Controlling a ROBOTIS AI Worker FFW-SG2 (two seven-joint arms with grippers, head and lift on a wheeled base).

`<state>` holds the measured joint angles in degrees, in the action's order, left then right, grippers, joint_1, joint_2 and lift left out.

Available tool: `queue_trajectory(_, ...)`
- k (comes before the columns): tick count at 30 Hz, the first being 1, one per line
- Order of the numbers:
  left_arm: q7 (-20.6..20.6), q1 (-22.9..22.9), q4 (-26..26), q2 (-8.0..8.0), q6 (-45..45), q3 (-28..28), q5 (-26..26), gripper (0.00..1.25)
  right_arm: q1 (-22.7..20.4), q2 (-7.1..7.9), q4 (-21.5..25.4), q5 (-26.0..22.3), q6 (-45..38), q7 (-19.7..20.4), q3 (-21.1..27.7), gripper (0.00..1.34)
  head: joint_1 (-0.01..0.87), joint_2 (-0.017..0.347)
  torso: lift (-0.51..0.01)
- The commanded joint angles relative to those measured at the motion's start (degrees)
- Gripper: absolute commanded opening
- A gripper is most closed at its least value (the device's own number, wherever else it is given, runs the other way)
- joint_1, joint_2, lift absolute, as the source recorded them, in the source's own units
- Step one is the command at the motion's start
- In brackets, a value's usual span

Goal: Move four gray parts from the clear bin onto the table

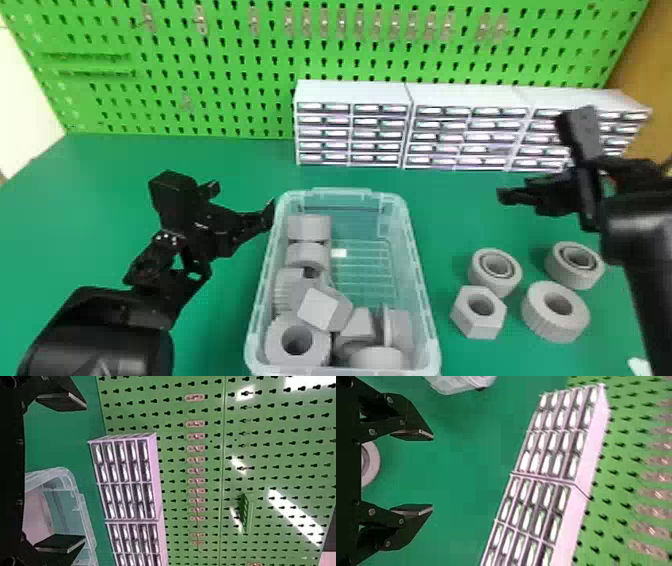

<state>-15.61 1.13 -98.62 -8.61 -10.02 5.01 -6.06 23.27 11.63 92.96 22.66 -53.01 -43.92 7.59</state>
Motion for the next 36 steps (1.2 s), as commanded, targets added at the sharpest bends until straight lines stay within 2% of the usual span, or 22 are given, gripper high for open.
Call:
queue_trajectory(1, 0.1, -0.1, 0.0, 0.00, 0.0, -0.1, 0.0, 1.14, -2.5, -0.12, 1.8, -5.9, 3.5, 2.1, 6.1, 0.73, 0.678, 0.034, -0.050)
queue_trajectory(8, 0.0, 0.1, -0.1, 0.09, 0.0, -0.2, 0.0, 1.14, -5.1, -0.47, 4.9, -8.4, 6.8, 4.2, 10.7, 0.73, 0.678, 0.034, -0.050)
queue_trajectory(13, 0.0, 0.1, -0.1, 0.09, 0.0, -0.3, 0.0, 1.14, -7.5, -1.35, 6.4, -11.1, 10.4, 7.3, 13.2, 0.73, 0.678, 0.034, -0.050)
queue_trajectory(21, 0.1, 0.1, -0.1, 0.00, 0.0, -0.3, 0.0, 1.14, -12.0, -3.81, 9.5, -14.7, 17.3, 15.1, 16.2, 0.73, 0.678, 0.034, -0.050)
queue_trajectory(26, 0.0, 0.1, -0.1, 0.00, 0.0, -0.4, 0.0, 1.14, -14.2, -5.04, 9.7, -15.9, 21.5, 17.5, 18.0, 0.73, 0.678, 0.034, -0.050)
queue_trajectory(31, 0.1, 0.2, -0.1, 0.00, 0.0, -0.4, 0.0, 1.14, -16.3, -7.24, 9.8, -17.4, 27.3, 20.4, 19.9, 0.73, 0.678, 0.034, -0.050)
queue_trajectory(36, 0.1, 0.4, -0.1, 0.09, 0.1, -0.6, 0.0, 1.14, -17.6, -8.21, 9.8, -17.3, 33.0, 21.9, 20.6, 0.73, 0.678, 0.034, -0.050)
